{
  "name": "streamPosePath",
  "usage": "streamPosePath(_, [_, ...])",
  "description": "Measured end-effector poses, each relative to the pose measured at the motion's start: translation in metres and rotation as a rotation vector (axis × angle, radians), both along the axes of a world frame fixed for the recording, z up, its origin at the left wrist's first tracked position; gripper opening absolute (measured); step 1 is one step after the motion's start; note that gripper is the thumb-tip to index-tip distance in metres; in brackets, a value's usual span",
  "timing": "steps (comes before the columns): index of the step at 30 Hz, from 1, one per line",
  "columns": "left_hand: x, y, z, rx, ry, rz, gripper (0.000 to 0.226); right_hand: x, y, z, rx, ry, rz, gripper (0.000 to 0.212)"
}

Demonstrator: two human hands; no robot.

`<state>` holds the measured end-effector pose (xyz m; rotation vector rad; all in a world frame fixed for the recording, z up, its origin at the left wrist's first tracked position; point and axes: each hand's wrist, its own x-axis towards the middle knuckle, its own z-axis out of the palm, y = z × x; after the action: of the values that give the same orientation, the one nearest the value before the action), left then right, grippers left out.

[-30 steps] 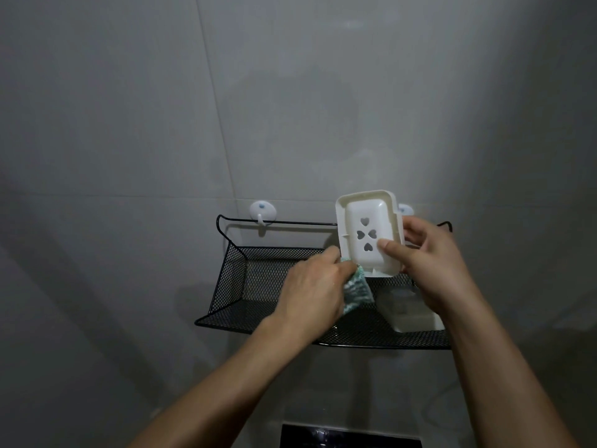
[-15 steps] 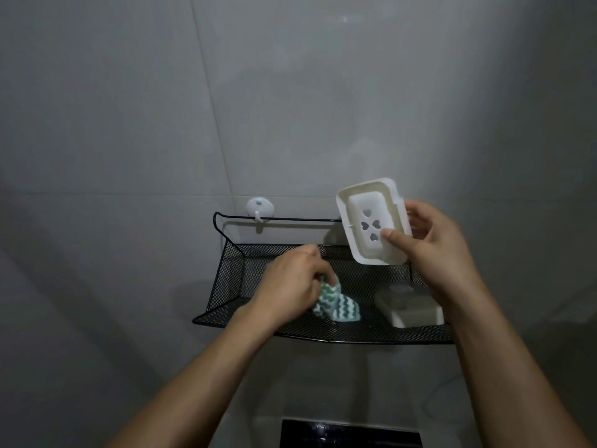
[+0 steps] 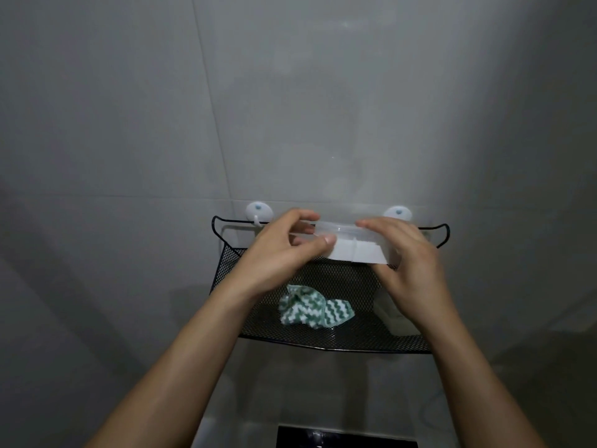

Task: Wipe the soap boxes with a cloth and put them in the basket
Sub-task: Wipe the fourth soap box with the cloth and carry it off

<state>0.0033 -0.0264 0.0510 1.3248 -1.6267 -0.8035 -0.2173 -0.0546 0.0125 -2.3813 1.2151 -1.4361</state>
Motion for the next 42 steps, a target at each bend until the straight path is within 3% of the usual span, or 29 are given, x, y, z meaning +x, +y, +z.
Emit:
streamPosePath(4, [0.001, -0.003, -0.004, -0.005, 0.016, -0.018, 0.064, 0.003, 0.000, 0.000, -0.012, -0.020, 0.045, 0.065])
streamPosePath(7, [0.011, -0.006, -0.008, -0.041, 0.170, -0.080, 0.056, -0.001, -0.001, -0.001, 0.101, -0.216, 0.138, 0.064])
streamPosePath(9, [0.015, -0.006, -0.008, -0.068, 0.175, -0.162, 0.060, -0.002, -0.002, -0.002, 0.188, -0.344, 0.207, 0.060])
streamPosePath(12, [0.009, -0.006, -0.010, -0.133, -0.020, -0.147, 0.071, 0.001, -0.004, -0.004, 0.337, -0.498, 0.326, 0.051])
streamPosePath(18, [-0.001, -0.010, -0.017, -0.284, -0.108, 0.077, 0.047, 0.008, -0.008, -0.008, 0.518, -0.660, 0.467, 0.058])
streamPosePath(22, [0.000, -0.010, -0.015, -0.508, -0.379, 0.193, 0.040, -0.002, -0.009, -0.012, 0.626, -0.686, 0.474, 0.078])
streamPosePath(26, [0.001, -0.008, -0.020, -0.637, -0.623, 0.247, 0.047, -0.004, -0.008, -0.010, 0.790, -0.737, 0.444, 0.096])
streamPosePath(32, [-0.002, -0.006, -0.024, -0.672, -0.670, 0.199, 0.052, -0.010, -0.007, -0.010, 0.884, -0.676, 0.478, 0.078])
streamPosePath(35, [0.003, -0.005, -0.023, -0.583, -0.573, 0.044, 0.049, -0.015, -0.008, -0.014, 0.909, -0.755, 0.519, 0.074])
streamPosePath(38, [0.015, -0.005, -0.021, -0.379, -0.314, -0.146, 0.051, -0.021, -0.009, -0.017, 0.880, -0.800, 0.568, 0.076])
streamPosePath(42, [0.025, -0.010, -0.025, -0.150, -0.025, -0.223, 0.047, -0.024, -0.009, -0.018, 0.860, -0.785, 0.624, 0.084])
